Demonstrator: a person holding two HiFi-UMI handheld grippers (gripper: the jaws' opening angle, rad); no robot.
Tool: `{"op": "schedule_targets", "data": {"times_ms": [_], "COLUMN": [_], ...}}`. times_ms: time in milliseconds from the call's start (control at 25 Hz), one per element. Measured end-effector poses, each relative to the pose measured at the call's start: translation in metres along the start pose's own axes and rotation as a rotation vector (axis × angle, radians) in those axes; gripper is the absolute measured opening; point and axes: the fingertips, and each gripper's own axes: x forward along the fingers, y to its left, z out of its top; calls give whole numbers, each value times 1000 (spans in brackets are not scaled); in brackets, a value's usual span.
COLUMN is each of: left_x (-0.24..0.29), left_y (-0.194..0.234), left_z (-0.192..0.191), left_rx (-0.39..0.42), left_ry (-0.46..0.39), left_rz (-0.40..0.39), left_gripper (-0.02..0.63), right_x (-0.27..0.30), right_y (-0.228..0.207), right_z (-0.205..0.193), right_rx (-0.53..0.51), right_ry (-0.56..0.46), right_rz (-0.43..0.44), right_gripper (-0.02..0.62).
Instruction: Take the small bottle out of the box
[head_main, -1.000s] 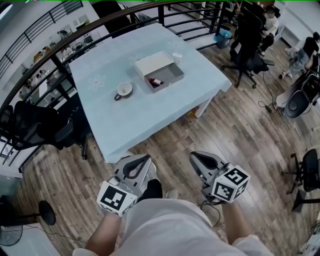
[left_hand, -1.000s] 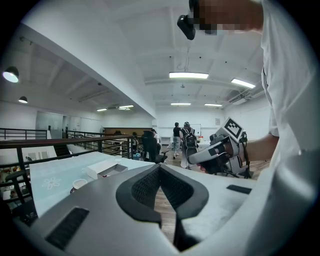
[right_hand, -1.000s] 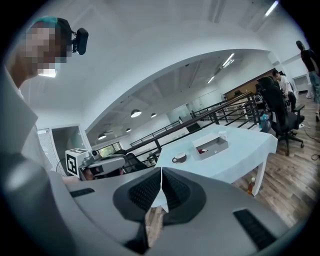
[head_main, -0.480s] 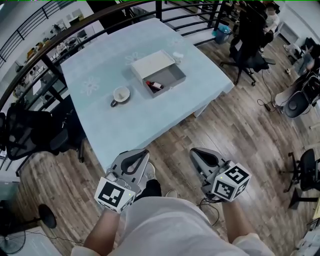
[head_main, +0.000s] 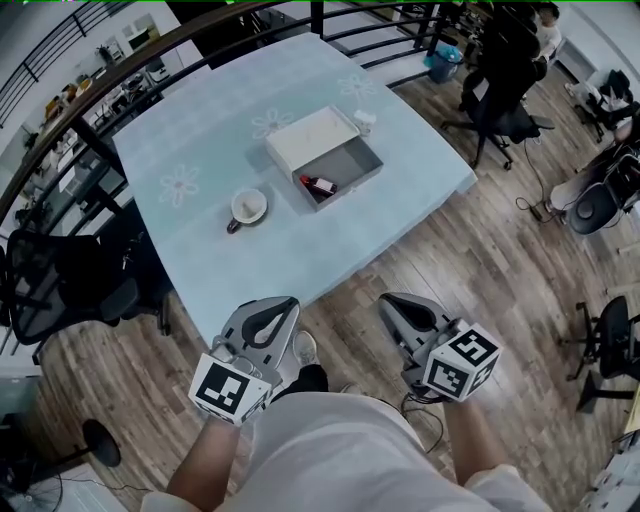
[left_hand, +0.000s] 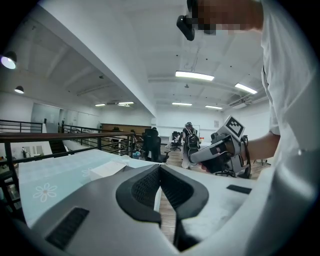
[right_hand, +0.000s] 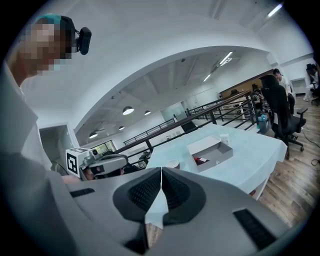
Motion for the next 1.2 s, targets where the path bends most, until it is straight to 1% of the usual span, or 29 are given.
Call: {"op": "schedule_targets", "data": {"times_ms": [120,240,440,680,1200], "left_x": [1,-1,-4,-6,2], "left_y": [19,40,67,88,120], "left_z": [3,2,7,14,6], "left_rx": [2,2,10,12,1], "left_ry": [-5,10,-4,-32,-5], "left_rz": [-4,-7,-18,-22,-11], "left_gripper": [20,20,20,20,20], "right_x": [17,35,60,80,114], "right_y": [0,0,3,4,-10], "right_z": [8,17,31,37,50], "right_rx": [-2,1,-4,-4,-15], "right_ry": [1,-3,-13,-17,-1], "right_rz": [-7,-20,-38,-48,-46], "right_gripper": [23,23,23,23,23]}}
